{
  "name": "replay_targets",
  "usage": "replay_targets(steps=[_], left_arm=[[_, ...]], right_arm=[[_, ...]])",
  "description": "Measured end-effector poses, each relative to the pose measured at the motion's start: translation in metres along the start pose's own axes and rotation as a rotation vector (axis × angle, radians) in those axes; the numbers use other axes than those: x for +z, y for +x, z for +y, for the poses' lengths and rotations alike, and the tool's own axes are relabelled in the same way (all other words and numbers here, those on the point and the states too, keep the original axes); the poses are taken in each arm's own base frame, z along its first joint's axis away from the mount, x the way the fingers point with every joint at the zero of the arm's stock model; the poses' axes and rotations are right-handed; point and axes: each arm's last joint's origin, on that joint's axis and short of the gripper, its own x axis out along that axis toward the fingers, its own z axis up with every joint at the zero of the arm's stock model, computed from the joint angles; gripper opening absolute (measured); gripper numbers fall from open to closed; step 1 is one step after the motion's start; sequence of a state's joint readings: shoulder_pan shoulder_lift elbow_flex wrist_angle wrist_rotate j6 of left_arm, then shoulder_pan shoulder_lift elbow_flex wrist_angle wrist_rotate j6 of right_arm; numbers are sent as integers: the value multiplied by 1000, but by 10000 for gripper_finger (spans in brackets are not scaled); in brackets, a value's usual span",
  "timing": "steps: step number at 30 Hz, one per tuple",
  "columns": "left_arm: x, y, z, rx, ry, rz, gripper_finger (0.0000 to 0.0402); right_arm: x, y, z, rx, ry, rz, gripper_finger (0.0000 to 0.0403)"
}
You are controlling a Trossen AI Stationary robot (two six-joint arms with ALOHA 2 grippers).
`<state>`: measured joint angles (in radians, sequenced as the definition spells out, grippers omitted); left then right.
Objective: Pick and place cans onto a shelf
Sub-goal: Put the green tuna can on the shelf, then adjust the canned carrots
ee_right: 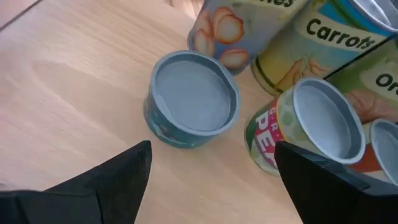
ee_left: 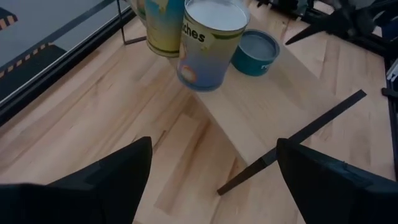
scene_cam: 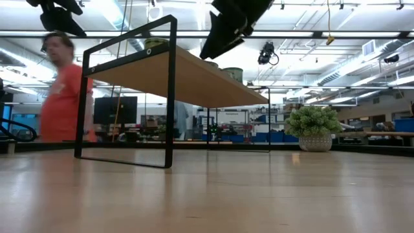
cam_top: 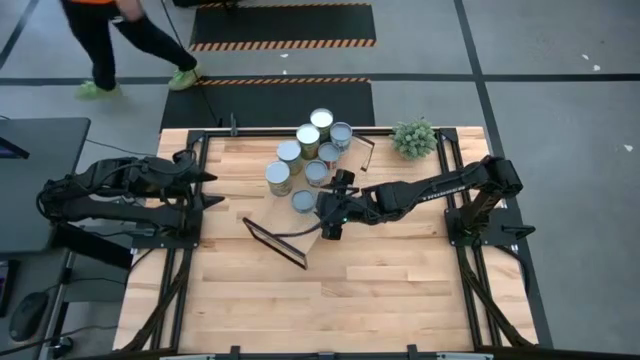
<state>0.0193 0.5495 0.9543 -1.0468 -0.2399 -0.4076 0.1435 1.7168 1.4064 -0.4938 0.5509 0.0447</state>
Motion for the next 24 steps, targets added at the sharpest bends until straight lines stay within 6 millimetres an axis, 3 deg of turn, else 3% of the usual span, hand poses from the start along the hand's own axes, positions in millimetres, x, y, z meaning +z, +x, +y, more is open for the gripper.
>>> replay_targets(steps=[6,13,16,24], left_arm=[[5,0,-2,-19,-4,-53,347],[8,0,-3,-22,4,-84,347],[6,0,-3,-28,-15,-64,347],[5,5,-4,-59,4,-70,347]], right_arm=[[-9,10,3,-59,-58,-42,347],[-7,24,-20,-139,-18,-79,347],[-3,15,-27,-145,-5,-50,347],[13,-35,-28,-85,66,-156,347]])
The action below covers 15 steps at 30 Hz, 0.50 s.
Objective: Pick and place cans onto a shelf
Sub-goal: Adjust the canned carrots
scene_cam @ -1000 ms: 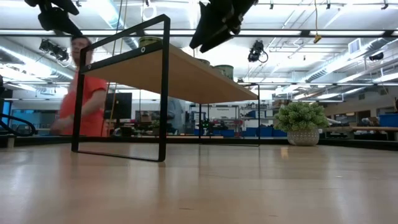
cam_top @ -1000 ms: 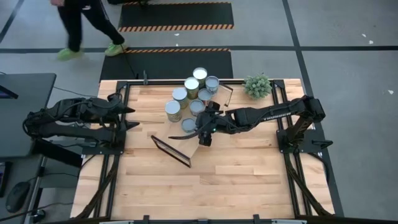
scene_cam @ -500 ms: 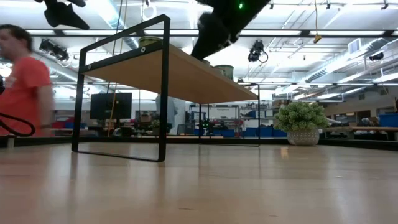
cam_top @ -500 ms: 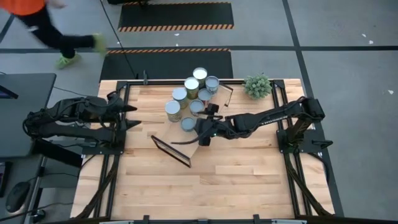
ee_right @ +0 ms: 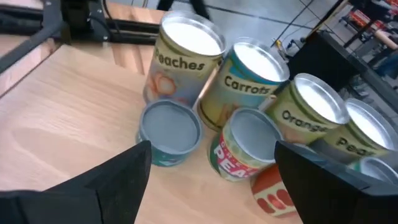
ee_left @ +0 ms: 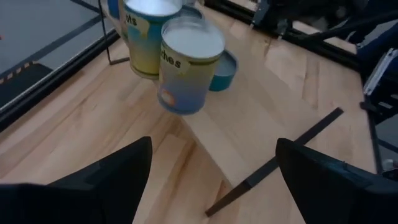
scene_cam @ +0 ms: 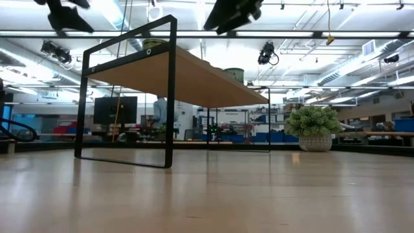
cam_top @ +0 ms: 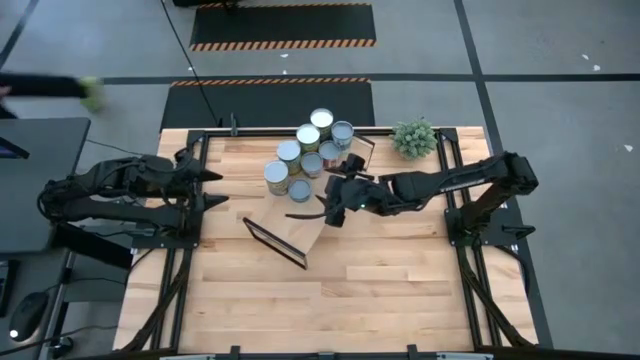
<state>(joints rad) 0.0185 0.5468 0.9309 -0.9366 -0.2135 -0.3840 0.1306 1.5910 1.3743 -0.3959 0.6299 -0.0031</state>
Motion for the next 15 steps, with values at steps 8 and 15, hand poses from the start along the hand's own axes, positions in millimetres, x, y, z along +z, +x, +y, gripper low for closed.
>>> replay_targets(steps=[8,15], left_arm=[[-34,56,9,149,84,20,347],[-40,96,33,332,58,24,347]], right_arm=[[5,-16,-2,-34,42,-38,347],[7,-22,7,-8,44,-61,347]])
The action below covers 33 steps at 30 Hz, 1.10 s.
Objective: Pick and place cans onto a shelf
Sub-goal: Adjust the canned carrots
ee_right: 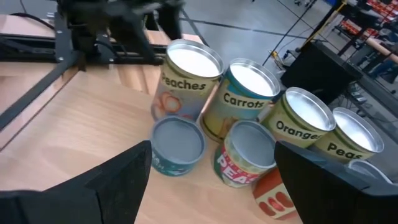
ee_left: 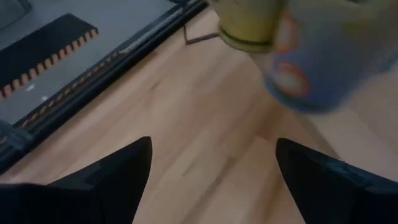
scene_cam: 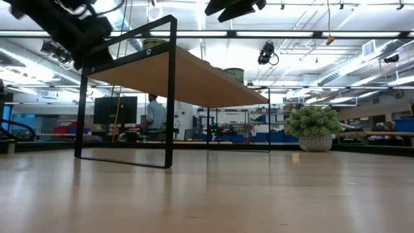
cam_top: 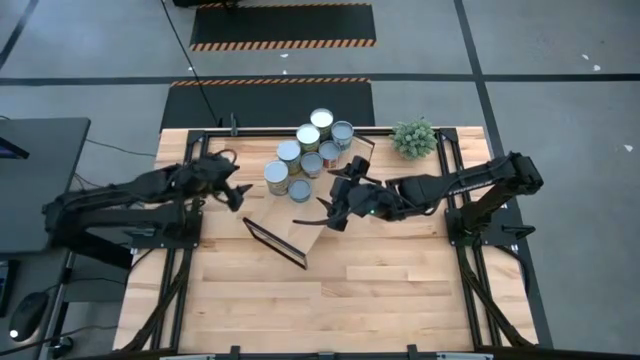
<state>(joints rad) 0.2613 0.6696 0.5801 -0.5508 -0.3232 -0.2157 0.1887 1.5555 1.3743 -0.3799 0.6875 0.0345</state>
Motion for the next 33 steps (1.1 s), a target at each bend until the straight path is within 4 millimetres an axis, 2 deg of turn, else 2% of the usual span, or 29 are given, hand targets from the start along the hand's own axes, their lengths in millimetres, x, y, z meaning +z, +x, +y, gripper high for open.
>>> replay_targets(steps=[6,9,17,25,33], left_arm=[[14,27,20,51,42,-18,347],[20,37,31,-39,40,-40,346],[33,57,60,-129,-63,-139,315],[42,84,56,-205,-149,-204,304],[46,90,47,-250,-152,-237,304]], right_arm=[[0,-2,2,6,7,-6,347],[0,-2,2,6,27,-7,347],[1,-5,7,20,49,-17,347],[1,-8,10,-1,48,-22,347],[1,-11,13,-7,70,-28,347]])
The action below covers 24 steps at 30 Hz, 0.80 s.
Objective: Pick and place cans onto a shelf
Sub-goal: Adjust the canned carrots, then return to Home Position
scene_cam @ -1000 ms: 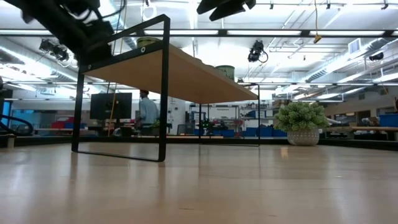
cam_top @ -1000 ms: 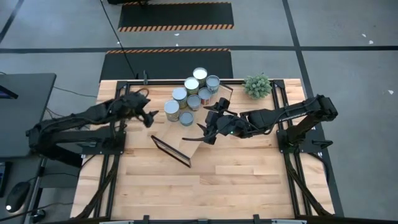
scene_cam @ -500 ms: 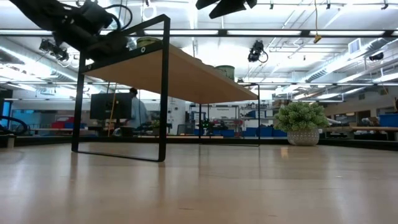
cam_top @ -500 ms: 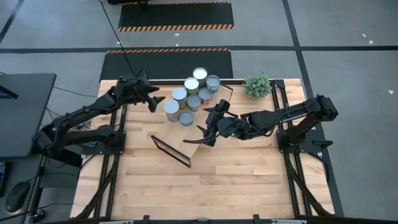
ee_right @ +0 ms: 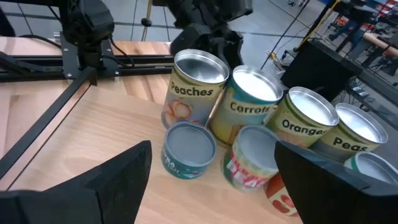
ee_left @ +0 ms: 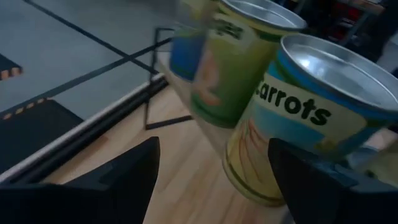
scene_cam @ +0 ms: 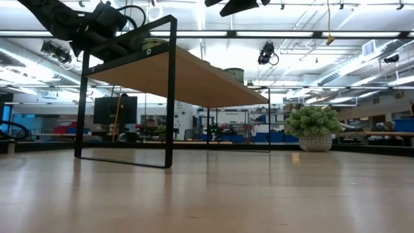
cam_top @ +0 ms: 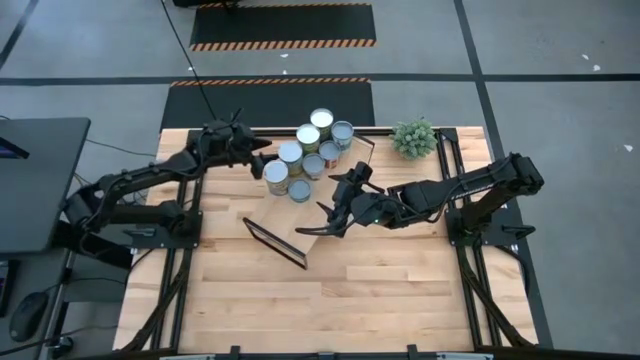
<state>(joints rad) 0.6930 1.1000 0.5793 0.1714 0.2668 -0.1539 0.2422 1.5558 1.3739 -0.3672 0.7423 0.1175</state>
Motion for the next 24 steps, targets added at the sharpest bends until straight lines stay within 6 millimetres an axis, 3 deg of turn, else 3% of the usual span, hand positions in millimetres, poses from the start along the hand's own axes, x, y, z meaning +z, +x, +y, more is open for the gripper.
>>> replay_targets(steps=[13,17,24], left_arm=[[4,-4,-5,70,35,-13,304],[9,-18,-8,69,71,-35,304],[17,-53,-16,5,25,-80,304]], right_arm=[[2,-4,-4,-23,68,-7,347],[3,-15,-14,-25,183,8,347],[-21,-29,-29,50,330,21,347]])
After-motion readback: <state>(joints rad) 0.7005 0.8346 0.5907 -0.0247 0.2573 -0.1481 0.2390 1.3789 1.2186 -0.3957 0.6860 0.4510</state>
